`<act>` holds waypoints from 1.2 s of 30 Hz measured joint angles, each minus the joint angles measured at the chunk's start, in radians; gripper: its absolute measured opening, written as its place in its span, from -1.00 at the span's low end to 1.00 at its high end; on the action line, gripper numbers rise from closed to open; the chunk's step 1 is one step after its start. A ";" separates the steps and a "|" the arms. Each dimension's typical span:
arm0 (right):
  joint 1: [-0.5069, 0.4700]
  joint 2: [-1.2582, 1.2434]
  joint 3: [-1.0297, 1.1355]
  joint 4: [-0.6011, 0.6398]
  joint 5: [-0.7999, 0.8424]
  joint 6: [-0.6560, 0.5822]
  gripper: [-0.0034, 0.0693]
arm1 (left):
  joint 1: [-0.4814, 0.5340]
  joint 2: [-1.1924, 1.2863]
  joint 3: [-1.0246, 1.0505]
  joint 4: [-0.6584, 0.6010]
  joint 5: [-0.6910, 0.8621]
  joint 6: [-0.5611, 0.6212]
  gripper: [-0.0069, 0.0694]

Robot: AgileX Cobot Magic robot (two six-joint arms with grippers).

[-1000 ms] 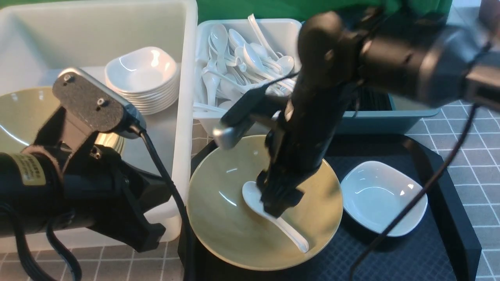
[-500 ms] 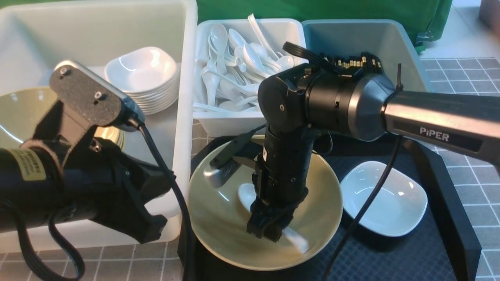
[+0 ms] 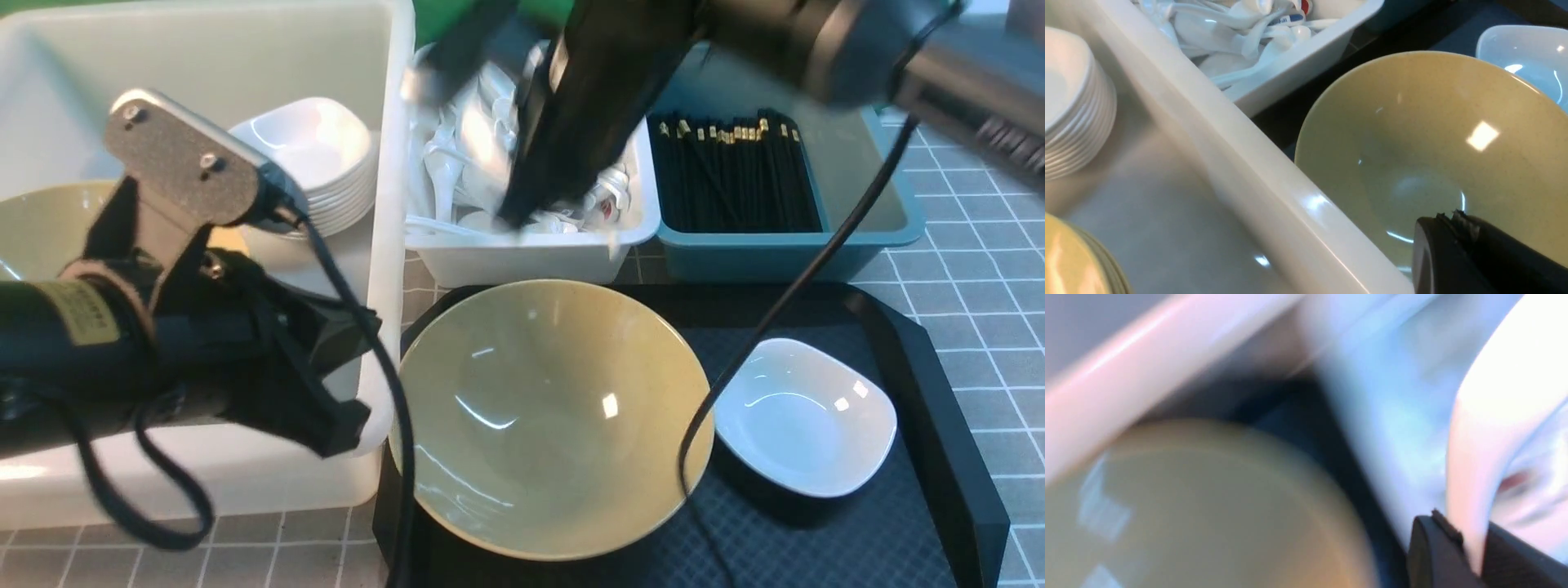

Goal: On grey table put chopsticks spoon bowls plates into blue grey white boxes.
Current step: 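Place the white spoon into the bin of spoons with the right gripper, then grasp the large bowl on the tray by its rim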

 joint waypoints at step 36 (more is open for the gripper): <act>-0.060 -0.208 -0.092 0.034 0.199 0.009 0.26 | 0.000 0.576 -0.844 0.067 0.651 0.032 -0.70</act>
